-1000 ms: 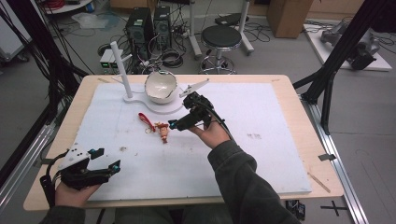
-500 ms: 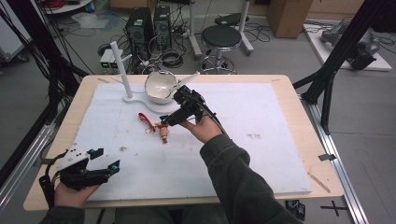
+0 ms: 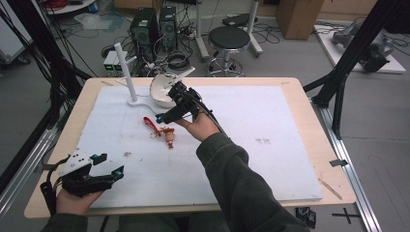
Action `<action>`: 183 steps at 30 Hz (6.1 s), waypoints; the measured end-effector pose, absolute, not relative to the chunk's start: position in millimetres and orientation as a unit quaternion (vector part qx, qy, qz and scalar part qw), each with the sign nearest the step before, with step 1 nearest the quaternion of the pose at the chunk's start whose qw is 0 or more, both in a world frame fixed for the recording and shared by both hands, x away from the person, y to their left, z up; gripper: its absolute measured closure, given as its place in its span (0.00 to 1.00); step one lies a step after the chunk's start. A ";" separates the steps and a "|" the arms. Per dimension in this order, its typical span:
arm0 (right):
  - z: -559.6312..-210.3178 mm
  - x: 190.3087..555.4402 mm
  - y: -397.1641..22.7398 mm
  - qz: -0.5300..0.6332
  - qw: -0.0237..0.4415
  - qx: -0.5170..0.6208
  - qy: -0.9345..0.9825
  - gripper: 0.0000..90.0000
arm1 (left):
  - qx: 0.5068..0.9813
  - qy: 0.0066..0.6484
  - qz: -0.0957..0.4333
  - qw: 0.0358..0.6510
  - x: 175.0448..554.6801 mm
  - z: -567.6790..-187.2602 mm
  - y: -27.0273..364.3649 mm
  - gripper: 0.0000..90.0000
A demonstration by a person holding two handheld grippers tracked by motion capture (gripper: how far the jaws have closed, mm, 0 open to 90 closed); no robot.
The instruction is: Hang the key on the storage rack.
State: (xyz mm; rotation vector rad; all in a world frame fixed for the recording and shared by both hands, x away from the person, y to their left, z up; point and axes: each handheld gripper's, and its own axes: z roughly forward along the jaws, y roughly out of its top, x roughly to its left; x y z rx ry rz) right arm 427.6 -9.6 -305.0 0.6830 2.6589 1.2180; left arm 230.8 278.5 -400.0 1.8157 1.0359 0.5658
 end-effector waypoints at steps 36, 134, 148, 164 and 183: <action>-357.2 444.6 46.0 0.360 0.045 0.235 0.902 0.10 | 0.737 0.427 0.228 0.472 230.6 -401.0 282.4 0.25; -417.3 471.9 74.6 0.274 0.038 0.297 0.914 0.95 | 0.740 0.421 0.232 0.470 231.9 -401.2 281.3 0.25; -404.0 463.8 67.8 0.320 0.048 0.286 0.902 0.95 | 0.742 0.419 0.232 0.469 231.6 -400.8 280.8 0.25; -379.3 452.5 60.3 0.385 0.075 0.259 0.883 0.95 | 0.739 0.421 0.234 0.471 230.8 -400.7 280.7 0.25; -374.1 447.8 55.7 0.424 0.079 0.252 0.866 0.96 | 0.738 0.422 0.235 0.471 231.0 -400.5 281.6 0.25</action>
